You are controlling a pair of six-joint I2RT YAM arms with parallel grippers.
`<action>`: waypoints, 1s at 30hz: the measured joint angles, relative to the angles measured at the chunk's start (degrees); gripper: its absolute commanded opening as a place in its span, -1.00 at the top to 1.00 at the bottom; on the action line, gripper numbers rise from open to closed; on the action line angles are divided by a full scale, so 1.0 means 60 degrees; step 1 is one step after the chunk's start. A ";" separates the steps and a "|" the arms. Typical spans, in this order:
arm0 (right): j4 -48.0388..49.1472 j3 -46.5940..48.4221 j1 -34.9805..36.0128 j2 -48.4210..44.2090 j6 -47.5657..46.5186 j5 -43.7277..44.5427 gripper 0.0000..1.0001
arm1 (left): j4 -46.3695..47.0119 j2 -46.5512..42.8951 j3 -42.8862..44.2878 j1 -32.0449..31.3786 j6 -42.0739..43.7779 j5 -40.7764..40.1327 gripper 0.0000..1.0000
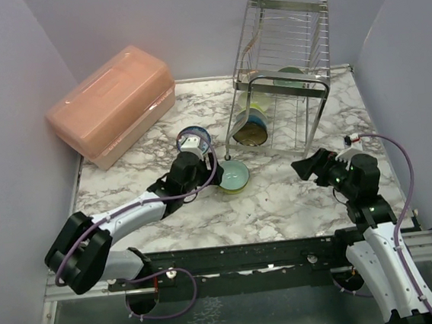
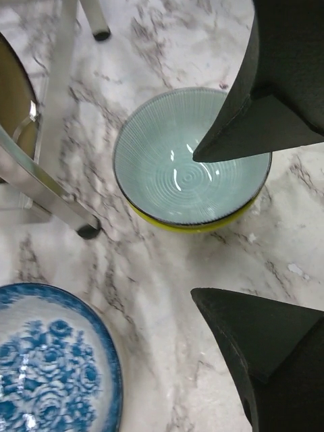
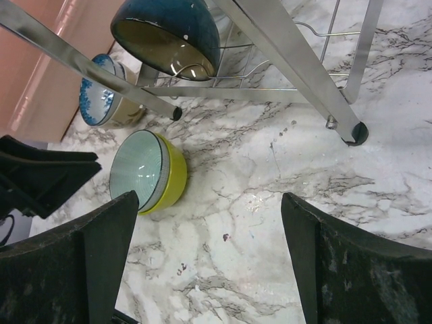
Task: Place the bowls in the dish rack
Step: Adjust the dish rack at the center of the board, then pick up the bowl from the center of the board.
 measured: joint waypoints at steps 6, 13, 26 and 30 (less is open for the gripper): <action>0.0051 -0.0011 0.0000 -0.0004 -0.0004 -0.0029 -0.81 | -0.1009 0.1260 0.0492 0.0007 0.0022 0.0259 -0.15; 0.0058 -0.0011 0.0000 0.0000 -0.0015 -0.0044 -0.81 | -0.1268 0.1865 0.0925 0.0004 0.0197 0.0619 0.38; 0.0138 -0.0011 0.0000 0.0270 -0.0015 -0.0182 -0.80 | -0.1723 0.1865 0.1195 -0.0339 0.0670 0.0069 0.58; 0.0215 -0.0011 0.0000 0.0331 -0.0015 -0.0255 -0.79 | -0.2116 0.1825 0.1341 -0.0568 0.0907 -0.0430 0.67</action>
